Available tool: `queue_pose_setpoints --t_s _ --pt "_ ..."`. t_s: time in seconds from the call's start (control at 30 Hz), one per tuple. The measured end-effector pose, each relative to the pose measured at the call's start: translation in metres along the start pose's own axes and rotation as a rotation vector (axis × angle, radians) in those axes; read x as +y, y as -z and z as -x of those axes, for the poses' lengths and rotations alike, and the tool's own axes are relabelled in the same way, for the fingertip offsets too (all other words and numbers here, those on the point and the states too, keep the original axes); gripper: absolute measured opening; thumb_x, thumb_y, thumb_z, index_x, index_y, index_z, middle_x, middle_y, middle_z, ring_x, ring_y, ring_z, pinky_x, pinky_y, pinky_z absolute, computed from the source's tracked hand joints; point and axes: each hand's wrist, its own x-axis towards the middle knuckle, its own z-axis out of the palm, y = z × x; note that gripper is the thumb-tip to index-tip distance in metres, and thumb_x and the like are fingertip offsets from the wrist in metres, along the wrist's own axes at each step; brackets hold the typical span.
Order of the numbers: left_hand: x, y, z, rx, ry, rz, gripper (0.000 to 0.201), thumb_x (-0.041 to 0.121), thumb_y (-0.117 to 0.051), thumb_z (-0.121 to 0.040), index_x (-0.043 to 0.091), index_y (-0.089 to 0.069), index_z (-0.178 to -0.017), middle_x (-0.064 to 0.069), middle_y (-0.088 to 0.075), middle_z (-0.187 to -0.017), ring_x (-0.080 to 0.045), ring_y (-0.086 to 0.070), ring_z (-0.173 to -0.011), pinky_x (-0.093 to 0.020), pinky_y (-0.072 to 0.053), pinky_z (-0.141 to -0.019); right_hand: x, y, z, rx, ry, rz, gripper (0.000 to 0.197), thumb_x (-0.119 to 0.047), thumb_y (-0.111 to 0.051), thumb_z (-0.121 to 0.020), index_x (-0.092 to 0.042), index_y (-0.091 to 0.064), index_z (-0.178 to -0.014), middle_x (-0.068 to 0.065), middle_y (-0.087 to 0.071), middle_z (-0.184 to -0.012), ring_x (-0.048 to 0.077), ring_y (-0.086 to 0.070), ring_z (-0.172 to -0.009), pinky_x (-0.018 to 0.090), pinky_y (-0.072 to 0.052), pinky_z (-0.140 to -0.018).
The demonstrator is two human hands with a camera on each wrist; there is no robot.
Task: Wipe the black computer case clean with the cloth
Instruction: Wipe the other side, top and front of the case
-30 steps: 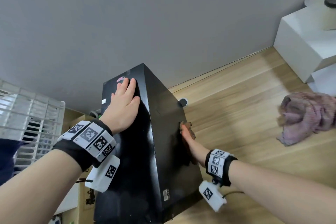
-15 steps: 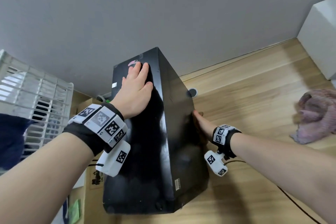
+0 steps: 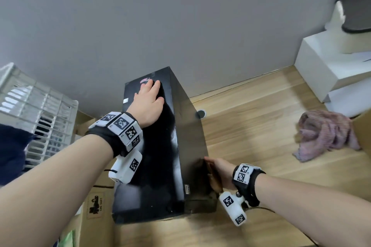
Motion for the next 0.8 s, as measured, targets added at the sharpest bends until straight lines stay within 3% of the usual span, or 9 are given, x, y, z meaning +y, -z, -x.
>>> queue_pose_setpoints --t_s 0.07,0.17,0.23,0.33,0.5,0.6,0.67,0.73,0.8 --pt "-0.002 0.002 0.005 0.013 -0.017 0.022 0.009 0.006 -0.033 -0.093 0.007 -0.039 -0.1 -0.001 -0.036 -0.108 -0.029 -0.032 -0.124 -0.058 -0.02 -0.115 -0.015 -0.007 0.021 0.006 0.041 0.023 0.036 -0.05 -0.071 -0.071 -0.018 -0.066 -0.089 0.008 -0.062 -0.084 0.025 -0.061 -0.073 0.027 -0.046 -0.07" --pt "-0.002 0.008 0.022 0.018 -0.01 0.061 0.023 0.009 -0.033 -0.098 -0.004 -0.05 -0.107 -0.013 -0.048 -0.116 -0.031 -0.041 -0.121 -0.037 -0.028 -0.11 -0.044 -0.02 0.061 0.07 0.121 0.023 0.024 -0.035 -0.062 -0.087 -0.014 -0.067 -0.079 0.009 -0.065 -0.073 0.026 -0.063 -0.059 0.029 -0.053 -0.061" --pt "-0.007 0.016 0.039 0.039 -0.003 0.085 0.033 0.014 -0.034 -0.1 -0.002 -0.054 -0.12 -0.013 -0.05 -0.132 -0.029 -0.039 -0.133 -0.031 -0.026 -0.108 -0.063 -0.025 0.084 0.144 0.221 -0.002 0.024 -0.025 -0.059 -0.092 -0.005 -0.07 -0.088 0.016 -0.072 -0.082 0.03 -0.07 -0.068 0.041 -0.059 -0.07" --pt "-0.019 0.034 0.07 0.094 0.023 0.117 0.047 0.019 -0.037 -0.101 0.004 -0.041 -0.145 -0.011 -0.035 -0.155 -0.023 -0.028 -0.146 -0.029 -0.019 -0.116 -0.092 -0.034 0.124 0.247 0.384 -0.004 0.028 -0.014 -0.055 -0.093 0.002 -0.067 -0.113 0.024 -0.072 -0.108 0.038 -0.071 -0.1 0.051 -0.056 -0.091" --pt "-0.059 0.025 0.129 0.118 0.119 0.243 0.052 0.03 -0.041 -0.09 0.012 -0.048 -0.138 -0.014 -0.051 -0.139 -0.03 -0.047 -0.133 -0.041 -0.035 -0.113 -0.124 -0.081 0.198 0.333 0.76 0.197 0.028 -0.008 -0.049 -0.098 0.0 -0.058 -0.124 0.025 -0.069 -0.107 0.038 -0.066 -0.094 0.051 -0.053 -0.092" --pt "-0.078 0.006 0.158 0.092 0.197 0.308 0.047 0.032 -0.04 -0.088 0.014 -0.046 -0.131 -0.01 -0.051 -0.133 -0.031 -0.049 -0.128 -0.043 -0.038 -0.109 -0.106 -0.13 0.229 0.227 0.91 0.7 0.032 -0.005 -0.042 -0.101 -0.012 -0.061 -0.126 0.012 -0.065 -0.094 0.027 -0.058 -0.085 0.04 -0.047 -0.08" --pt "-0.083 -0.001 0.172 0.045 0.237 0.327 0.046 0.023 -0.041 -0.094 0.006 -0.04 -0.137 -0.016 -0.046 -0.142 -0.031 -0.043 -0.134 -0.036 -0.033 -0.111 -0.078 -0.153 0.232 0.072 0.953 1.222 0.048 -0.007 -0.041 -0.101 -0.032 -0.05 -0.141 -0.011 -0.062 -0.128 0.012 -0.056 -0.117 0.03 -0.044 -0.099" --pt "-0.087 -0.006 0.177 0.015 0.244 0.366 0.043 0.019 -0.038 -0.097 0.006 -0.043 -0.137 -0.014 -0.048 -0.144 -0.029 -0.045 -0.133 -0.031 -0.034 -0.107 -0.043 -0.161 0.221 -0.013 0.956 1.894 0.058 -0.02 -0.04 -0.101 -0.039 -0.025 -0.154 -0.016 -0.022 -0.162 0.007 -0.012 -0.151 0.036 -0.011 -0.123" --pt "-0.09 -0.008 0.178 0.016 0.206 0.4 0.041 0.015 -0.036 -0.096 0.011 -0.054 -0.132 -0.01 -0.057 -0.138 -0.026 -0.052 -0.127 -0.03 -0.039 -0.106 -0.015 -0.168 0.215 -0.052 0.926 2.315 0.06 -0.037 -0.035 -0.102 -0.037 -0.012 -0.156 -0.011 0.002 -0.166 0.01 0.017 -0.151 0.042 0.014 -0.12"
